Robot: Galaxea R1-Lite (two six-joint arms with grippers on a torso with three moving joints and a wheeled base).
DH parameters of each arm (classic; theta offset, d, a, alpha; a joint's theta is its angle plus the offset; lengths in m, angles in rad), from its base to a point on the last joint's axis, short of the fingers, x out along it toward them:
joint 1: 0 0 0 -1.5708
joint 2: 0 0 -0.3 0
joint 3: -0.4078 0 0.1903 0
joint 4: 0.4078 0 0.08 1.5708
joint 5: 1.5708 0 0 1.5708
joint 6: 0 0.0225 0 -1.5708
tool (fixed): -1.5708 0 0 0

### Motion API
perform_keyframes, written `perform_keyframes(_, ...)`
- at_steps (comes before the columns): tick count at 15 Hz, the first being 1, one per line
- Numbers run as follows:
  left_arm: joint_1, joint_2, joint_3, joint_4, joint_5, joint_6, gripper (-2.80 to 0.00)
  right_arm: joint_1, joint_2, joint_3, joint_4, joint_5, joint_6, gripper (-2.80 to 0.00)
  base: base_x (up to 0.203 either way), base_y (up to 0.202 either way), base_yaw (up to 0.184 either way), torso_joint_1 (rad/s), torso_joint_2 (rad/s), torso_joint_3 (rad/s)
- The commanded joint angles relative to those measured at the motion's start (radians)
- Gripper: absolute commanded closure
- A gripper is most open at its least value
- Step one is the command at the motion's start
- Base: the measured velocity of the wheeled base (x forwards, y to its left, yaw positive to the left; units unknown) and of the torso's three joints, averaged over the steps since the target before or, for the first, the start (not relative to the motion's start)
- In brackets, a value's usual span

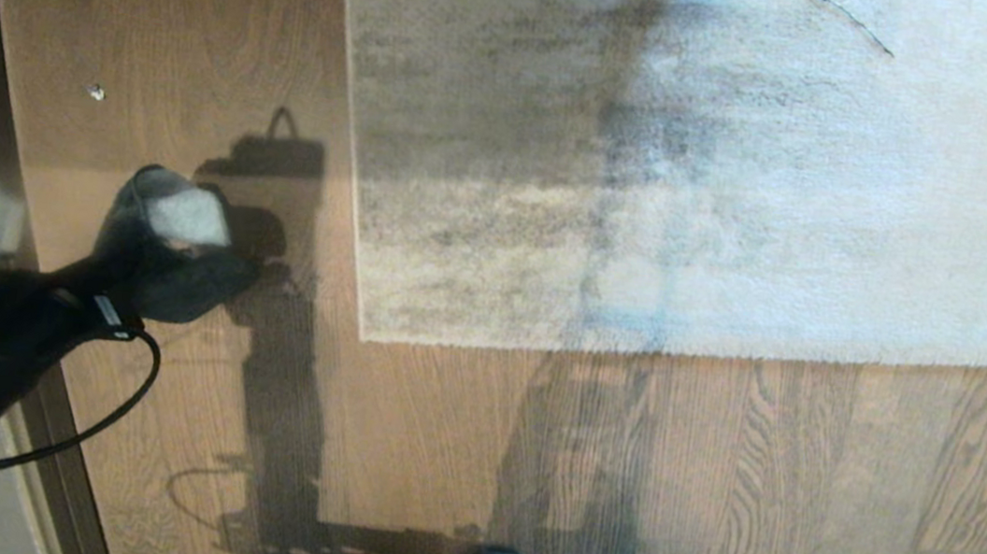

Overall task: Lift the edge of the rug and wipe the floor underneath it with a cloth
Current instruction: Pick up the rag

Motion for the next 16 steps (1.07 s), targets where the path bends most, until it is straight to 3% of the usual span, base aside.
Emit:
perform_keyframes(1, -0.016, -0.123, 0.050, -0.048, -0.003, -0.001, 0.00, 0.000, 0.000, 0.000, 0.000, 0.000, 0.000, 0.00, 0.000, 0.000, 0.000, 0.000, 0.00, 0.000)
perform_keyframes(8, -0.040, -0.452, 0.177, 0.130, -0.005, 0.000, 0.00, 0.000, 0.000, 0.000, 0.000, 0.000, 0.000, 0.00, 0.000, 0.000, 0.000, 0.000, 0.00, 0.000)
perform_keyframes(13, -0.043, -0.770, 0.192, 0.452, -0.005, 0.008, 0.00, 0.000, 0.000, 0.000, 0.000, 0.000, 0.000, 0.00, 0.000, 0.000, 0.000, 0.000, 0.00, 0.000)
perform_keyframes(16, -0.044, -0.990, 0.185, 0.702, -0.006, 0.020, 0.00, 0.000, 0.000, 0.000, 0.000, 0.000, 0.000, 0.00, 0.000, 0.000, 0.000, 0.000, 0.00, 0.000)
